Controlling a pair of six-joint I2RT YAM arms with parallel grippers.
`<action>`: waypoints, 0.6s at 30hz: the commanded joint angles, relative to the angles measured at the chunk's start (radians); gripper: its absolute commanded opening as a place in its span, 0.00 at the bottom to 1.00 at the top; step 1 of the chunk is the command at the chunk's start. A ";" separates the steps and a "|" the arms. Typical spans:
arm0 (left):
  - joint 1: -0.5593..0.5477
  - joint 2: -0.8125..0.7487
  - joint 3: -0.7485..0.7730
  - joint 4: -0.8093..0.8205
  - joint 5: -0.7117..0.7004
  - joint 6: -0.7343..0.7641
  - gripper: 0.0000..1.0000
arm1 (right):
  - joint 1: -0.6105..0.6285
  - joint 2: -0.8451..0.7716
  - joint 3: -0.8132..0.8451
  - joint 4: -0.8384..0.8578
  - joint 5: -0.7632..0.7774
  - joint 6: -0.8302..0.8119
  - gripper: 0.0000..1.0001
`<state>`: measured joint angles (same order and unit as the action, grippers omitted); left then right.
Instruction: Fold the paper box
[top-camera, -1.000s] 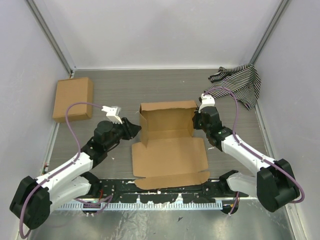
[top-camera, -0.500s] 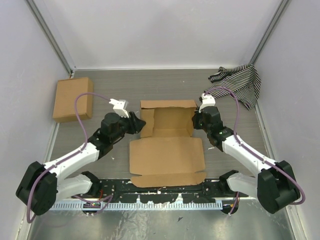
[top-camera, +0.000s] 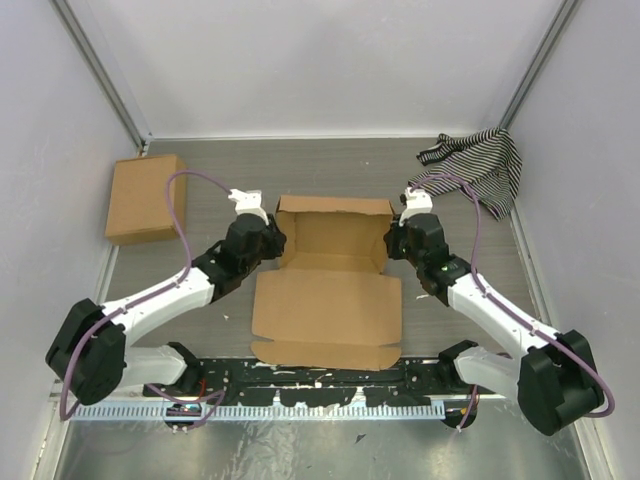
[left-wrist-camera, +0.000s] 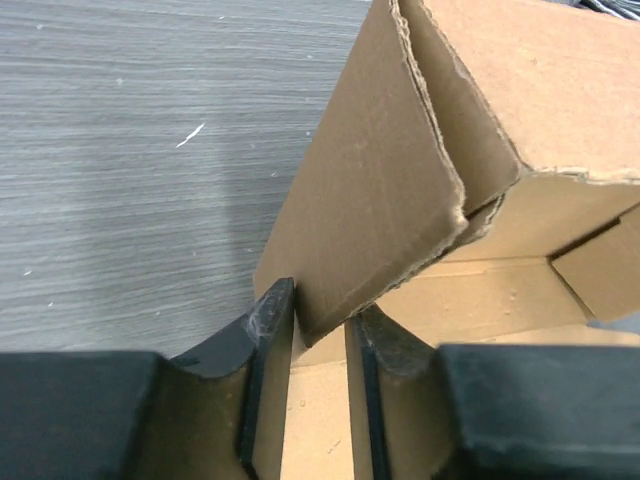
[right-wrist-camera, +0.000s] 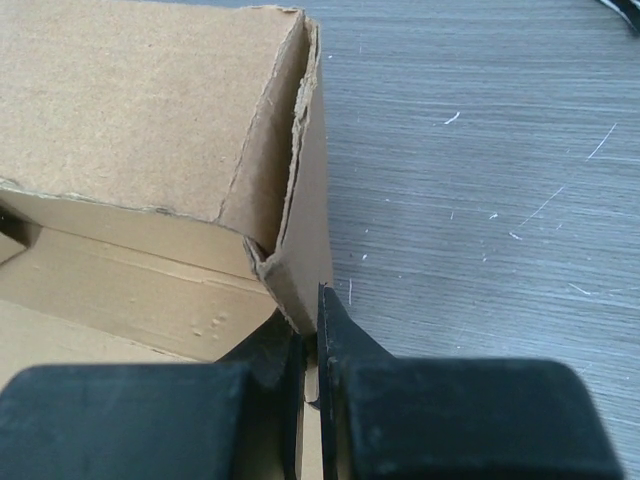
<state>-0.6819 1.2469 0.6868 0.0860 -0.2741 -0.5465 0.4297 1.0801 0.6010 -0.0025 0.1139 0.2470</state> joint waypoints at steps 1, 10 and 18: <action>-0.032 0.040 0.076 -0.158 -0.236 -0.052 0.26 | 0.011 -0.029 0.018 0.028 -0.022 0.042 0.04; -0.193 0.266 0.384 -0.737 -0.714 -0.290 0.00 | 0.034 0.004 0.118 -0.155 0.089 0.177 0.02; -0.299 0.528 0.632 -1.341 -0.930 -0.717 0.00 | 0.051 0.114 0.269 -0.354 0.179 0.276 0.01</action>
<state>-0.9691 1.6894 1.2560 -0.8219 -0.9909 -1.0023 0.4850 1.1717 0.7818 -0.2855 0.2016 0.4252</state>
